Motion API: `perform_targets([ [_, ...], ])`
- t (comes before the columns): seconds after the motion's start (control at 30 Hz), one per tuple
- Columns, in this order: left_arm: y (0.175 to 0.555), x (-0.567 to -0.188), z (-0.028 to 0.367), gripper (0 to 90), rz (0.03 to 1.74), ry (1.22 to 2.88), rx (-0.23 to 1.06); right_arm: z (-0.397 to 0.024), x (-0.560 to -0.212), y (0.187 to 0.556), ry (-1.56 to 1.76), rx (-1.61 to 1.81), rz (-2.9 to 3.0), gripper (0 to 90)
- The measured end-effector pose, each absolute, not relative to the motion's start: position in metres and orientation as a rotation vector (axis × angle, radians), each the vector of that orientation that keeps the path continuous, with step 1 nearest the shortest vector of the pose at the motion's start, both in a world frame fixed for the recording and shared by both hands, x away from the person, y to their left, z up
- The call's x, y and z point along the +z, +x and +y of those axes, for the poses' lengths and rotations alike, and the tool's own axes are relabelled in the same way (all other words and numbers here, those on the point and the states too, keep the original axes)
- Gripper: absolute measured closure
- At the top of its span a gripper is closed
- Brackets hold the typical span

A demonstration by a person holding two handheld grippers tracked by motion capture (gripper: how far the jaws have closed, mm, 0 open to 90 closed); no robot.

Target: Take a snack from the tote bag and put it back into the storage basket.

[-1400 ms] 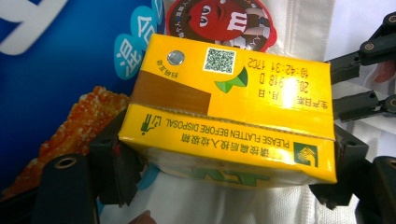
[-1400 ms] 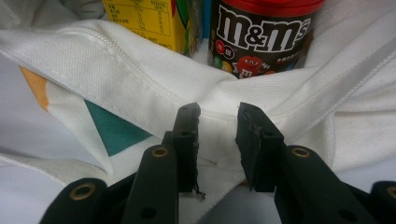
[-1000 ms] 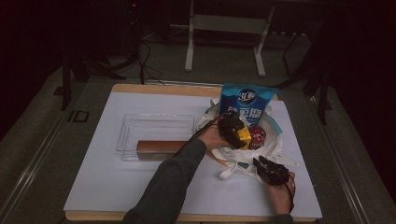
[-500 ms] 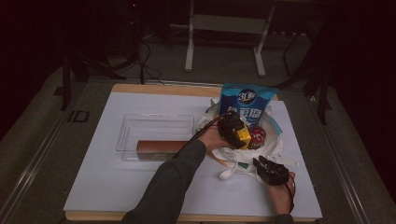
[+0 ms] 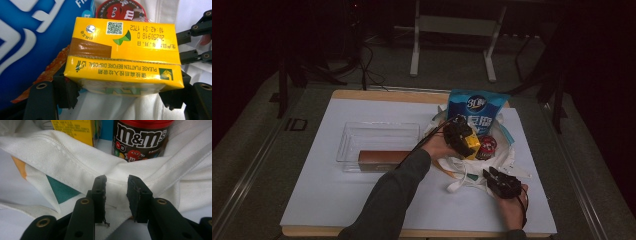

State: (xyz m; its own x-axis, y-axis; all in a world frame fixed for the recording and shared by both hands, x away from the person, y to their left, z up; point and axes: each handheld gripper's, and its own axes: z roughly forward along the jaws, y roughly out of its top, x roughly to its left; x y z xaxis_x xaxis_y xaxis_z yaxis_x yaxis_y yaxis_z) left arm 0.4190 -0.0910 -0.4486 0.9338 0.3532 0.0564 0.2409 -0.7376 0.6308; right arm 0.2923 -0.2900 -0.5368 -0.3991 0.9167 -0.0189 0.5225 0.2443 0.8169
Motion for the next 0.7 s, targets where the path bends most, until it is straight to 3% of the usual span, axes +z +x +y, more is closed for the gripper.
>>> perform_targets([
  [0.7, 0.415, -0.415, -0.067, 28.5, 0.452, 2.365, 0.245, -0.290, -0.537, 0.292, 1.306, 1.029, 2.020, 68.1],
])
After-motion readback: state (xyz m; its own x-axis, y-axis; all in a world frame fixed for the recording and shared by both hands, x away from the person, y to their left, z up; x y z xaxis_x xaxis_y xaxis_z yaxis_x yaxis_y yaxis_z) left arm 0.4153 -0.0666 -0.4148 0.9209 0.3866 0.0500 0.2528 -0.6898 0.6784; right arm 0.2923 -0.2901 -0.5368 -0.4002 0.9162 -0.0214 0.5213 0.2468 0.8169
